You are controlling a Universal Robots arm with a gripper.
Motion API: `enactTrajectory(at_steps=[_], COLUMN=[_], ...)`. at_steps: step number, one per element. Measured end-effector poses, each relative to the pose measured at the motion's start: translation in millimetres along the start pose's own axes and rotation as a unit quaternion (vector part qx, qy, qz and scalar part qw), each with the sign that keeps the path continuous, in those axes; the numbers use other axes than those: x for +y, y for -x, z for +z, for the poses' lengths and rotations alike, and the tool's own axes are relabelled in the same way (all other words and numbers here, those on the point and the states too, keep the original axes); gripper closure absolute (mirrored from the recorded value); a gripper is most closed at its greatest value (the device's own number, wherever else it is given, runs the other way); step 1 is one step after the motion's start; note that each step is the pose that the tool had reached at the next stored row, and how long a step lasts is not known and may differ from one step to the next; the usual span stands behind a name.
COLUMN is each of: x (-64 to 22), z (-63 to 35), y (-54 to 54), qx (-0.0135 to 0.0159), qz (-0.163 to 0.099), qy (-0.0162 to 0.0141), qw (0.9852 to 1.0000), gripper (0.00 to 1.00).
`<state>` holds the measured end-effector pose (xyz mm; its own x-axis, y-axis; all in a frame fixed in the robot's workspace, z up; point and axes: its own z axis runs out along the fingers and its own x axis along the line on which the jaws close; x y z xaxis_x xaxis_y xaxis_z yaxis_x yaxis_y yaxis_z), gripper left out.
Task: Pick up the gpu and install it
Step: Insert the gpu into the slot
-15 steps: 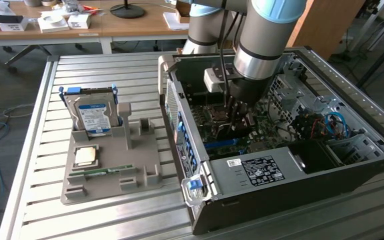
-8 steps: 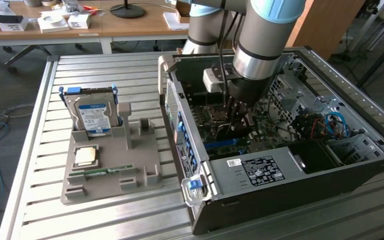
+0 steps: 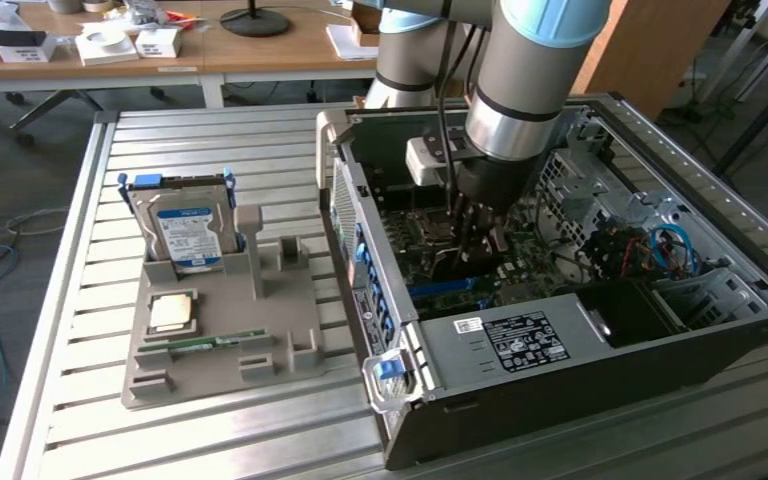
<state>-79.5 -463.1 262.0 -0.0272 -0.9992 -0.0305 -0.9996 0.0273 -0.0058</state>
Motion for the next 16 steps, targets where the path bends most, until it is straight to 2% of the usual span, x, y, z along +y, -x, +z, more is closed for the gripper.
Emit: enactTrajectory(at_steps=[16], x=[0.0], z=[2.3], y=[-0.1], qx=[0.0001], qz=[0.000], qy=[0.0000], qw=[1.0000], gripper=[0.74])
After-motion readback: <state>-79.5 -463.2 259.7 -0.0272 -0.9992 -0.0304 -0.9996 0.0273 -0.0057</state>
